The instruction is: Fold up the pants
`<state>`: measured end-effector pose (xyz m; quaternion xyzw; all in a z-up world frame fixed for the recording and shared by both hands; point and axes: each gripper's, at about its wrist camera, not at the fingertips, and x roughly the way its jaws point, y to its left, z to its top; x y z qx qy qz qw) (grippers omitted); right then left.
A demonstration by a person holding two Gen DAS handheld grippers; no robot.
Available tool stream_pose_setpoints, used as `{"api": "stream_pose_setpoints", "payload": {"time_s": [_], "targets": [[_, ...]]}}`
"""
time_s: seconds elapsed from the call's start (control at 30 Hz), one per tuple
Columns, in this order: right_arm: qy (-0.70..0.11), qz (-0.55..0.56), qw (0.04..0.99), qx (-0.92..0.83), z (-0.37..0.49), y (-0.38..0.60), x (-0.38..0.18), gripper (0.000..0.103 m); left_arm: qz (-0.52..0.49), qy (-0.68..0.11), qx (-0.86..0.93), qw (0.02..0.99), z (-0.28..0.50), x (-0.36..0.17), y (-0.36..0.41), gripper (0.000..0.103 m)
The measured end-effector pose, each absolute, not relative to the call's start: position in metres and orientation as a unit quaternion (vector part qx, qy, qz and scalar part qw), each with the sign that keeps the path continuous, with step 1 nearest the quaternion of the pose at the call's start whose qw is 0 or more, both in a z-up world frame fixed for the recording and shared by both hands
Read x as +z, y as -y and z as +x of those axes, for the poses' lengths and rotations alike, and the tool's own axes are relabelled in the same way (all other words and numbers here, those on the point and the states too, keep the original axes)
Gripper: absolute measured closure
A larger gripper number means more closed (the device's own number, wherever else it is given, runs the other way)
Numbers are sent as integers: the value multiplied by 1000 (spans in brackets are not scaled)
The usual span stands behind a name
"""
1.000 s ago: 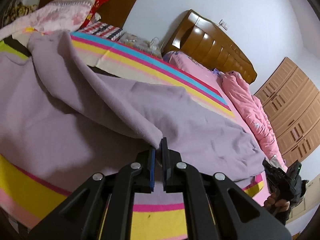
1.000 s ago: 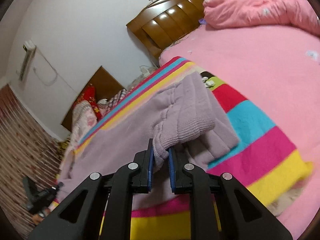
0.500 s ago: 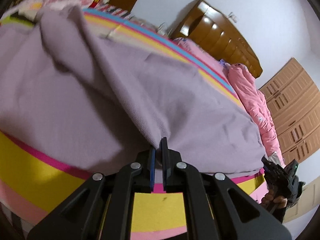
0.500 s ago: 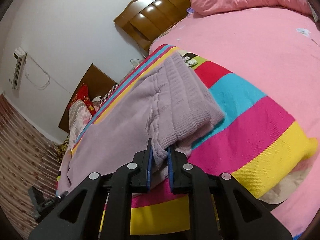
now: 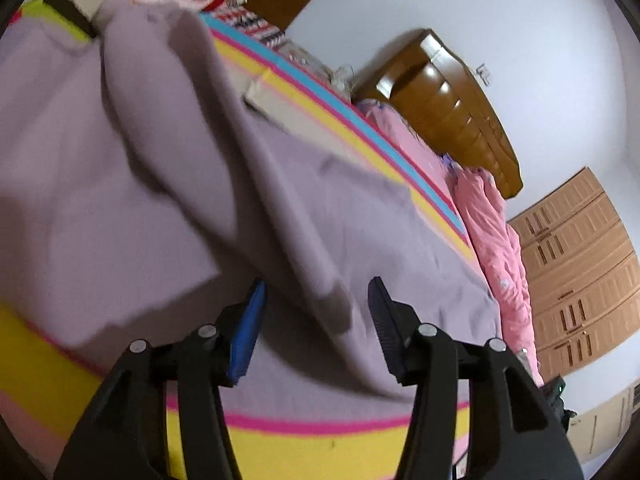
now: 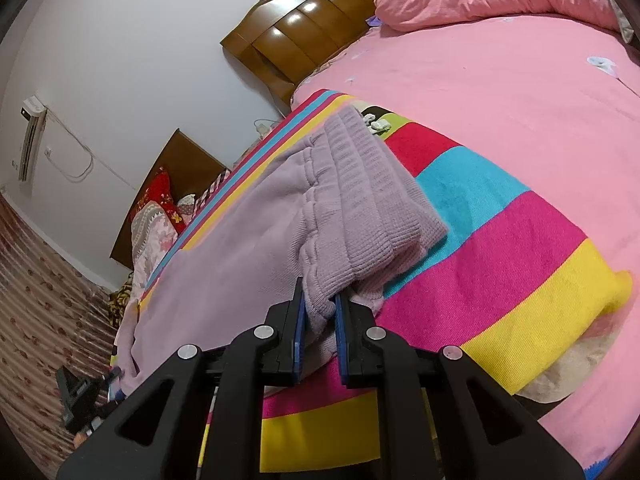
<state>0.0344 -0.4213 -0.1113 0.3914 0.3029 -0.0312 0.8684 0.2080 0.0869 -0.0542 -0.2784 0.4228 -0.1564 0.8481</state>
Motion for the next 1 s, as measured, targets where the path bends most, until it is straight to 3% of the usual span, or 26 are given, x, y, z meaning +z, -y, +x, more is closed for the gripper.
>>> {"api": "stream_pose_setpoints", "payload": {"time_s": [0.1,0.13,0.17,0.2,0.4,0.5,0.6,0.9,1.0], "targets": [[-302,393,868,-30,34,421,-112,91,-252,-419,-151,859,226,-43,-83,54],[-301,394,868,-29,34,421,-112,91,-242,-426,-147,859,234,-43,-81,63],[-301,394,868,-29,33,421,-112,91,-239,-433,-144,857,240,-44,-80,85],[-301,395,867,-29,33,421,-112,91,-237,-441,-146,853,247,-47,-79,98],[-296,383,875,-15,31,421,-92,91,-227,-332,-134,906,191,1,-98,99],[-314,358,879,-18,31,422,-91,91,-220,-363,-124,897,174,-14,-106,99],[-325,376,867,-16,32,426,-107,91,-230,-414,-107,874,172,-61,-112,99],[-309,324,894,-32,31,416,-84,91,-218,-390,-106,888,168,-72,-107,98],[-340,308,887,-46,36,413,-97,91,-221,-380,-109,891,164,-75,-108,97]]}}
